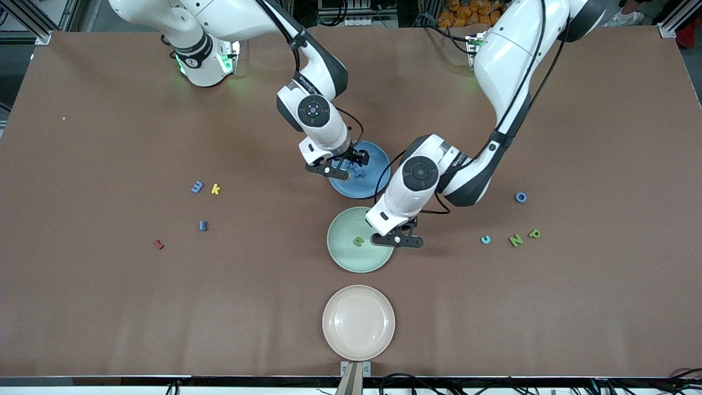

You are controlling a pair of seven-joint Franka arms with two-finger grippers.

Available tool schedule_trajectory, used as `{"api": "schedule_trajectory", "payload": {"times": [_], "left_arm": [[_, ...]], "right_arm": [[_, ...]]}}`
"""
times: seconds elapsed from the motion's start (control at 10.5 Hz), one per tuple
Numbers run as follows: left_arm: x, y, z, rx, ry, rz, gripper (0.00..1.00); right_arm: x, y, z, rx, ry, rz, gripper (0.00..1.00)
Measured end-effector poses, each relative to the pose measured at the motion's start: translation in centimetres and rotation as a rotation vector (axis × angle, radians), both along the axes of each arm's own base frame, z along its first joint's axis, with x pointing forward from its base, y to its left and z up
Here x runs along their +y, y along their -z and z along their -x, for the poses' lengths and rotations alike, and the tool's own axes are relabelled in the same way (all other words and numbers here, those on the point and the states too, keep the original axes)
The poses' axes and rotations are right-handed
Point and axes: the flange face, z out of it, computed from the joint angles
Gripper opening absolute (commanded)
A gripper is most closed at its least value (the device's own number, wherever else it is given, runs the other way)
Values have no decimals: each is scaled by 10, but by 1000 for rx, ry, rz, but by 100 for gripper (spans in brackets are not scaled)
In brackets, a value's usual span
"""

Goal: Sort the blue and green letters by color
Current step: 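Drop the blue C on the blue plate, the green B on the green plate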

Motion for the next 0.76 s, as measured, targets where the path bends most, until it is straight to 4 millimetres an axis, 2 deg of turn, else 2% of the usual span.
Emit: {"api": "schedule_trajectory", "payload": {"times": [0.09,0.19,0.38,0.57,0.76], "left_arm": [[-7,8,4,1,-5,5,100],[-11,10,5,-5,-4,12,100],[-16,1,2,-22,-4,25,100],[-13,-9,-6,-41,-14,32,100],[7,-19,-21,-47,-43,23,100]], "right_arm": [[-7,-6,-6,11,3,7,100],[-19,-13,-13,23,13,8,100],[-54,-27,-25,8,7,38,100],[-106,-34,-41,11,64,72,100],[-170,-40,-72,26,117,114,100]]}}
